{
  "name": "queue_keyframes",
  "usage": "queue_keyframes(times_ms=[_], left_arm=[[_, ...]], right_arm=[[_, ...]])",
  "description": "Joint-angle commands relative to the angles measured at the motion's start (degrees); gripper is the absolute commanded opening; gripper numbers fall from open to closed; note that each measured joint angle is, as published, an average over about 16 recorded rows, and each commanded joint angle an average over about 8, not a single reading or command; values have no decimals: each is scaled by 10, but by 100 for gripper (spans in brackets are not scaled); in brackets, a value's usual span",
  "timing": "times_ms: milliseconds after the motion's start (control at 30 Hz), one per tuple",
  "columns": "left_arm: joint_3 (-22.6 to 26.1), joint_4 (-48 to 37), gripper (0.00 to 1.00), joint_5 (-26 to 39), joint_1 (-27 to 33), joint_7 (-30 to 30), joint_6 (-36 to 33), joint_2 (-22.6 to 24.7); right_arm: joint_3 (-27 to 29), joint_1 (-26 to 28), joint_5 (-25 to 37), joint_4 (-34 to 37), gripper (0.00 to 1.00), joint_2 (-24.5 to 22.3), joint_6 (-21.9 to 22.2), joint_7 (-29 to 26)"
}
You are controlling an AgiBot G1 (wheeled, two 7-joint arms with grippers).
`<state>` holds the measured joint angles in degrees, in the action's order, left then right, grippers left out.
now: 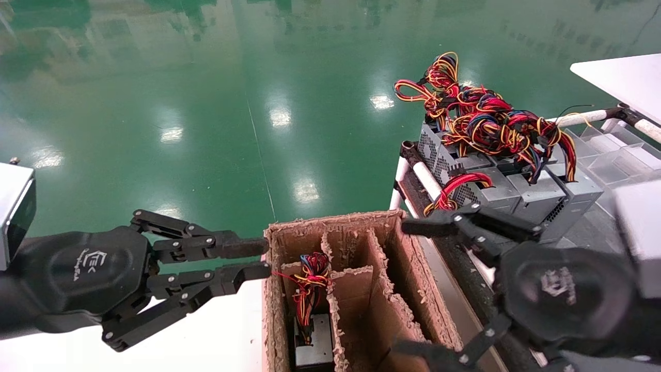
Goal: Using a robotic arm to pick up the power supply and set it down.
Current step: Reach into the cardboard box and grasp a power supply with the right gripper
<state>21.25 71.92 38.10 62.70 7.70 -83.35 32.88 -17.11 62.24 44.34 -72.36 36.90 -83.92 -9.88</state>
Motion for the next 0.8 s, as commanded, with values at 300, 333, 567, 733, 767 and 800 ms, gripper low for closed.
queue_keyframes(times_ms=[300, 333, 567, 733, 767, 800], left_arm=[[0, 0, 100, 0, 0, 0, 0, 0], [0, 0, 100, 0, 0, 0, 0, 0], [0, 0, 100, 0, 0, 0, 0, 0], [0, 0, 100, 0, 0, 0, 0, 0], [0, 0, 100, 0, 0, 0, 0, 0], [0, 0, 100, 0, 0, 0, 0, 0]], right_arm=[[-20, 21, 51, 24, 100, 43, 43, 12], [-20, 21, 51, 24, 100, 43, 43, 12], [-28, 23, 64, 31, 100, 53, 51, 11], [-52, 39, 97, 59, 100, 91, 76, -1], [-57, 43, 103, 66, 100, 100, 80, -5], [-62, 48, 109, 73, 100, 109, 84, -7]])
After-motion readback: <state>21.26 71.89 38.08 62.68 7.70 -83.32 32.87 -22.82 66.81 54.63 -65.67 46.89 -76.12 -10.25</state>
